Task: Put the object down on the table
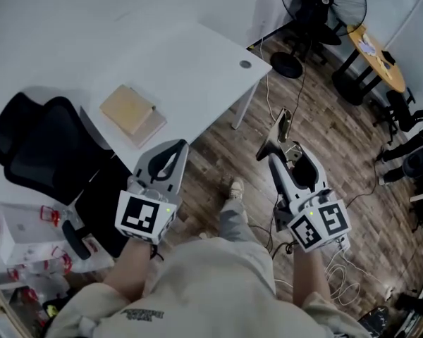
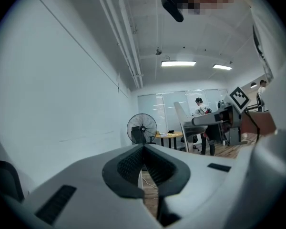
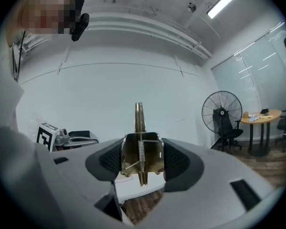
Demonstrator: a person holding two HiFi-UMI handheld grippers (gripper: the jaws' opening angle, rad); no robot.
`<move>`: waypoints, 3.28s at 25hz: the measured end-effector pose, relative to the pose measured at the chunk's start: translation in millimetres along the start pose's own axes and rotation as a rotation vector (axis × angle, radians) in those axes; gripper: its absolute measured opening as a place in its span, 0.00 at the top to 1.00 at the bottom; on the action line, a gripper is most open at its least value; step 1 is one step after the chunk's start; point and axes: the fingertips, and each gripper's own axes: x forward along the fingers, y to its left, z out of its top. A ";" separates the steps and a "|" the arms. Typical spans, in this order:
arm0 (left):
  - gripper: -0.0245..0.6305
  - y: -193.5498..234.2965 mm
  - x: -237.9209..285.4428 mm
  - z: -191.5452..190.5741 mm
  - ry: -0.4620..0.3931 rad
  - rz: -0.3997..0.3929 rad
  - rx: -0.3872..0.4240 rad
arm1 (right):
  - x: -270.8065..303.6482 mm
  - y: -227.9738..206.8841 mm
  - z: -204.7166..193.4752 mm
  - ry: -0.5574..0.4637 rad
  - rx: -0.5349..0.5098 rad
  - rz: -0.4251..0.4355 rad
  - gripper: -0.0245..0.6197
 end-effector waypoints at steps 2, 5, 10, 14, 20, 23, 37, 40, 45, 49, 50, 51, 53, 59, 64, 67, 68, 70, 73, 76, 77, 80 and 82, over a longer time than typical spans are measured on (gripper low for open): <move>0.93 7.0 15.9 -3.5 0.006 0.010 0.001 | 13.5 -15.7 -2.8 0.000 0.009 0.001 0.59; 0.93 21.2 43.2 -9.0 0.020 0.045 0.005 | 40.0 -41.0 -7.8 0.008 0.033 0.017 0.59; 0.93 41.9 94.6 -19.3 0.060 0.092 0.001 | 88.9 -83.9 -14.7 0.033 0.101 0.064 0.59; 0.93 54.8 143.4 -24.0 0.092 0.119 -0.013 | 130.1 -121.1 -13.5 0.050 0.142 0.108 0.59; 0.93 75.4 222.7 -25.6 0.131 0.150 -0.022 | 193.3 -178.8 -13.3 0.100 0.178 0.155 0.59; 0.93 85.6 262.6 -26.0 0.142 0.163 -0.011 | 225.0 -209.5 -13.0 0.118 0.206 0.170 0.59; 0.93 131.8 367.9 -39.1 0.171 0.229 -0.022 | 322.4 -286.0 -35.4 0.219 0.427 0.242 0.59; 0.93 136.4 373.3 -46.0 0.186 0.234 -0.027 | 331.4 -290.9 -45.8 0.242 0.465 0.239 0.59; 0.93 144.4 377.0 -52.3 0.205 0.240 -0.042 | 340.1 -297.4 -55.0 0.270 0.531 0.224 0.59; 0.93 153.7 381.8 -59.1 0.224 0.226 -0.051 | 350.0 -299.6 -63.9 0.288 0.598 0.211 0.59; 0.93 155.9 383.2 -60.7 0.229 0.219 -0.054 | 353.2 -299.6 -67.0 0.294 0.610 0.204 0.59; 0.93 158.2 383.9 -62.8 0.234 0.212 -0.057 | 356.5 -298.9 -70.5 0.301 0.621 0.197 0.59; 0.93 163.4 384.5 -67.8 0.242 0.200 -0.062 | 363.6 -295.2 -77.9 0.312 0.633 0.186 0.59; 0.93 180.0 391.9 -89.8 0.267 0.175 -0.078 | 390.4 -290.7 -101.4 0.367 0.599 0.151 0.59; 0.93 197.5 394.4 -122.4 0.314 0.168 -0.108 | 419.7 -286.0 -129.7 0.418 0.658 0.136 0.58; 0.93 207.0 397.1 -143.0 0.342 0.161 -0.134 | 436.6 -283.0 -150.4 0.451 0.671 0.117 0.58; 0.93 209.8 397.7 -149.9 0.353 0.160 -0.143 | 441.0 -282.2 -158.4 0.465 0.677 0.109 0.58; 0.93 215.3 398.4 -163.9 0.373 0.157 -0.158 | 448.6 -280.7 -175.6 0.493 0.706 0.093 0.58; 0.93 224.9 397.5 -186.8 0.402 0.155 -0.186 | 459.2 -276.9 -204.5 0.532 0.783 0.074 0.58; 0.93 233.0 393.6 -211.2 0.435 0.157 -0.237 | 465.6 -273.1 -233.4 0.569 0.875 0.044 0.58; 0.93 235.1 391.9 -218.3 0.445 0.158 -0.254 | 466.7 -272.2 -241.8 0.583 0.886 0.032 0.58; 0.93 241.7 388.6 -238.1 0.472 0.157 -0.288 | 471.4 -268.8 -263.5 0.629 0.856 0.006 0.58; 0.93 245.8 389.3 -250.7 0.491 0.149 -0.302 | 476.1 -267.5 -275.3 0.649 0.854 -0.007 0.58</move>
